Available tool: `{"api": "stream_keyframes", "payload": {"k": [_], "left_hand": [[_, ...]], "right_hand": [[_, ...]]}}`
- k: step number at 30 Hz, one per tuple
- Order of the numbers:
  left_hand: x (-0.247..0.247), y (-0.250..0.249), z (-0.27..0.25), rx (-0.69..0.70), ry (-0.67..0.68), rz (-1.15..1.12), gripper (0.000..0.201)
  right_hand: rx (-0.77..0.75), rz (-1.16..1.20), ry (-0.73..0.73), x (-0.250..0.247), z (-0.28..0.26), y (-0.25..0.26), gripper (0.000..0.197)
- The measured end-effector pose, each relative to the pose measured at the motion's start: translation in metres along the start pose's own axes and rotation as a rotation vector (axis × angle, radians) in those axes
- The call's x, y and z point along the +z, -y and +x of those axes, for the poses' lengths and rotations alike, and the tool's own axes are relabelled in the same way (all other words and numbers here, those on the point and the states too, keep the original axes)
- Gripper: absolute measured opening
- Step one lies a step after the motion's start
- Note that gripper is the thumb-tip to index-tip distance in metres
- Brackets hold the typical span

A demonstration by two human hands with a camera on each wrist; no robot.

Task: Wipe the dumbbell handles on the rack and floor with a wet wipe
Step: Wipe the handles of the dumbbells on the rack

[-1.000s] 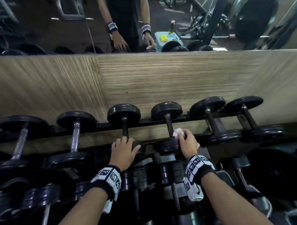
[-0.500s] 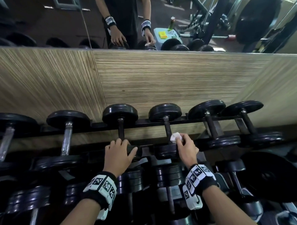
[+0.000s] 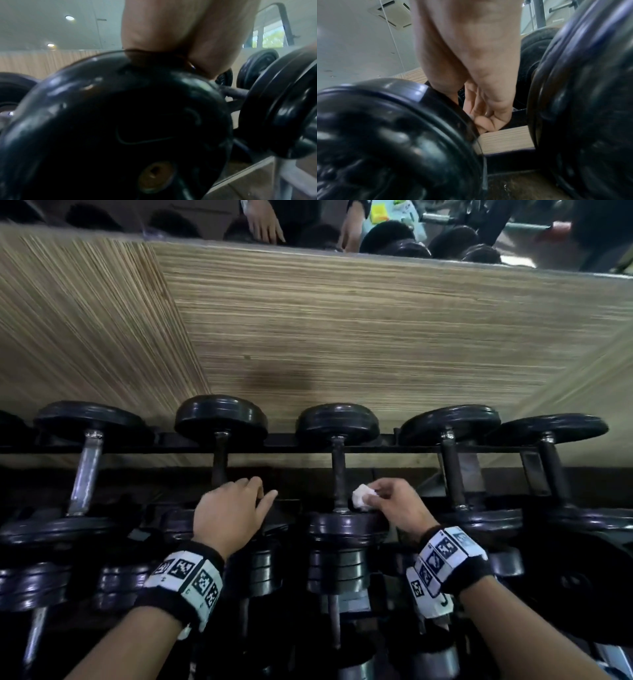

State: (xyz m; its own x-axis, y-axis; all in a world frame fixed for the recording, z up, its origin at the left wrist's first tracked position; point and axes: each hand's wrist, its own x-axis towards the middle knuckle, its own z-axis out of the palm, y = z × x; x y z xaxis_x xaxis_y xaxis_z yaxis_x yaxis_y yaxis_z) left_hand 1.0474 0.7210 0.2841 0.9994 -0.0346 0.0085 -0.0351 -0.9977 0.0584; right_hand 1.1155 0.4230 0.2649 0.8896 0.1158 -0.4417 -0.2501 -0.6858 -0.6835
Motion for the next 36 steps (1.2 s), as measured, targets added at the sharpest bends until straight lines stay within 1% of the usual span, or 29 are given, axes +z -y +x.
{"api": "stream_keyframes", "payload": {"k": [2,4,8,11,13,14,17,19,20,21,23,25,28,30,32,36], "left_hand": [[0.000,-0.001,0.002,-0.015,0.023,0.017,0.036],[0.000,-0.004,0.002,-0.036,0.042,0.018,0.034],[-0.002,-0.007,0.002,-0.086,0.043,0.024,0.032],[-0.003,-0.008,0.002,-0.099,0.054,0.040,0.030],[-0.004,-0.009,0.003,-0.102,0.064,0.039,0.029],[-0.004,-0.009,0.003,-0.106,0.064,0.039,0.029],[-0.005,-0.010,0.002,-0.106,0.059,0.048,0.028],[-0.005,-0.010,0.002,-0.104,0.049,0.050,0.028],[-0.005,-0.011,0.002,-0.105,0.045,0.055,0.028],[-0.005,-0.011,0.002,-0.105,0.041,0.058,0.028],[-0.004,-0.011,0.001,-0.100,0.035,0.056,0.027],[-0.004,-0.009,0.000,-0.093,0.025,0.045,0.027],[-0.005,-0.007,-0.003,-0.082,0.005,0.021,0.025],[-0.005,-0.007,-0.004,-0.083,-0.007,0.007,0.025],[-0.005,-0.007,-0.004,-0.082,-0.011,0.001,0.024],[-0.005,-0.008,-0.002,-0.085,-0.009,0.021,0.023]], "right_hand": [[0.006,-0.064,0.112,0.001,0.016,-0.004,0.005],[-0.003,-0.116,0.194,0.004,0.029,-0.005,0.009],[-0.068,-0.156,0.374,0.011,0.041,0.008,0.018],[-0.117,-0.168,0.451,0.009,0.039,0.016,0.024],[-0.137,-0.162,0.448,0.007,0.035,0.018,0.028],[-0.147,-0.166,0.441,0.006,0.034,0.019,0.027],[-0.166,-0.222,0.444,-0.008,0.027,0.024,0.014],[-0.193,-0.228,0.482,-0.020,0.018,0.031,0.014],[-0.236,-0.232,0.510,-0.023,0.012,0.037,0.014],[-0.314,-0.266,0.524,-0.023,0.007,0.046,0.014],[-0.489,-0.416,0.482,-0.015,0.005,0.062,0.015],[-0.568,-0.562,0.421,-0.006,0.009,0.077,0.019],[-0.577,-0.674,0.488,-0.001,0.013,0.079,0.020],[-0.590,-0.649,0.513,-0.005,0.011,0.072,0.017],[-0.610,-0.595,0.488,-0.010,0.011,0.063,0.012],[-0.532,-0.559,0.471,-0.021,0.013,0.054,0.013]]}}
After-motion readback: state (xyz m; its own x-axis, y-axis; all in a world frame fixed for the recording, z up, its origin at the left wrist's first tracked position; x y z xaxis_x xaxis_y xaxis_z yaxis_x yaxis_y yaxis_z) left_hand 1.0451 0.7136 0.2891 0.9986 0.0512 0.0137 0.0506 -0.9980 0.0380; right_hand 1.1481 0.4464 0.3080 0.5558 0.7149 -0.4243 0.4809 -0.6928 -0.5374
